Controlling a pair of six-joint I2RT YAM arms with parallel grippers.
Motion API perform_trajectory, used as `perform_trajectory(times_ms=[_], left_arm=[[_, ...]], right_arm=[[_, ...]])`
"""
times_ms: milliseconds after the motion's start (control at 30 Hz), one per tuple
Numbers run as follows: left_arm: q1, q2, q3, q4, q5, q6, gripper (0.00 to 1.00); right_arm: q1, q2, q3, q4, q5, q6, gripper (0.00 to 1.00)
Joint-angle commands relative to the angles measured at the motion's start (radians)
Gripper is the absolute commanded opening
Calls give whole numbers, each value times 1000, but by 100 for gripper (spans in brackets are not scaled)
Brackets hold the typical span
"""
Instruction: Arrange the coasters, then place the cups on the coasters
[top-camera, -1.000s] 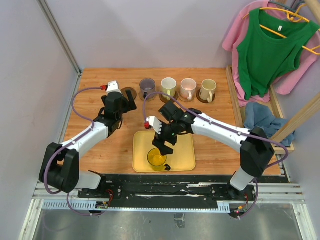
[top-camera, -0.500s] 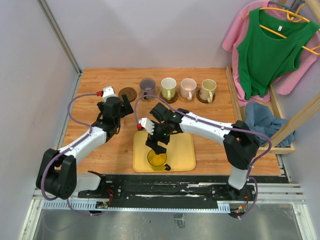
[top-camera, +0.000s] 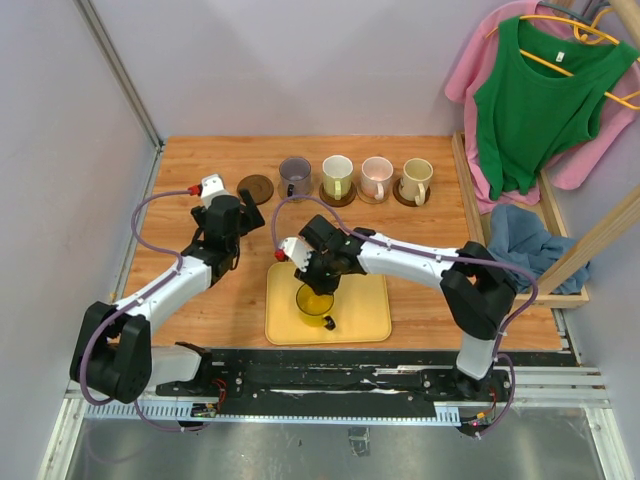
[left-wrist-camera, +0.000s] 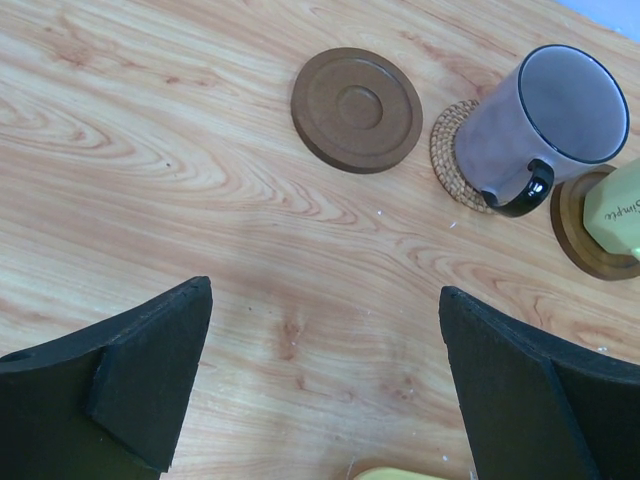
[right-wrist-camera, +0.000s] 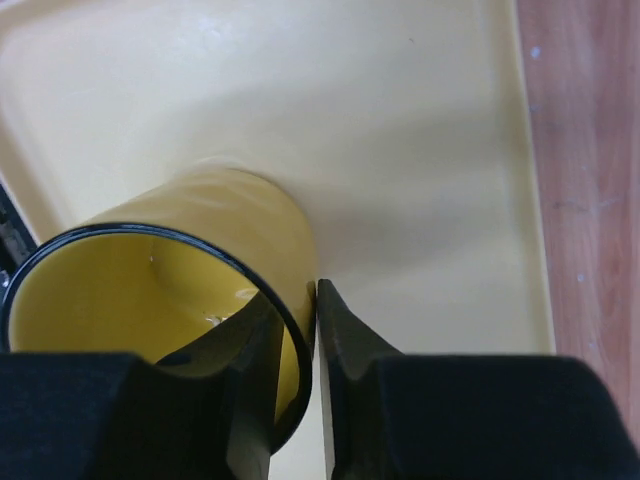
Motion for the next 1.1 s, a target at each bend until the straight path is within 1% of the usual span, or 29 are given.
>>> perform_trajectory(times_ms=[0,67,133,167,267,433,533,667,800,933,1000,1067], left_arm=[[6,14,-3,20,19,-12,99],[7,17,-4,27,38,-11,99],[6,20,-8,40,62,1,99],[6,19,-10,49,74,9,99],[7,20,-11,65,117,36,99],[6,22,-21,109,228,74,99],[4,37,-20,125,310,94,99],[-6,46,-17,131,368,118,99],[-67,38,-3,107,368,161,99],[-151,19,10,65,393,193,99],[-189,0,6,44,418,202,100],[-219,-23,-5,23,452,207,100]], right_arm=[[34,-65,-48,41,243,147,18],[38,-82,-58,42,392,260,16],[38,-113,-73,43,532,379,19],[35,-126,-80,43,563,427,21],[12,-160,-93,38,613,526,28],[-50,-204,-125,16,613,661,37],[-57,-221,-141,-17,638,691,39],[-59,-249,-155,-65,673,703,40],[-60,-288,-179,-75,637,703,40],[-59,-327,-193,-96,597,702,40],[-59,-359,-198,-104,605,702,40],[-59,-407,-198,-109,648,698,42]])
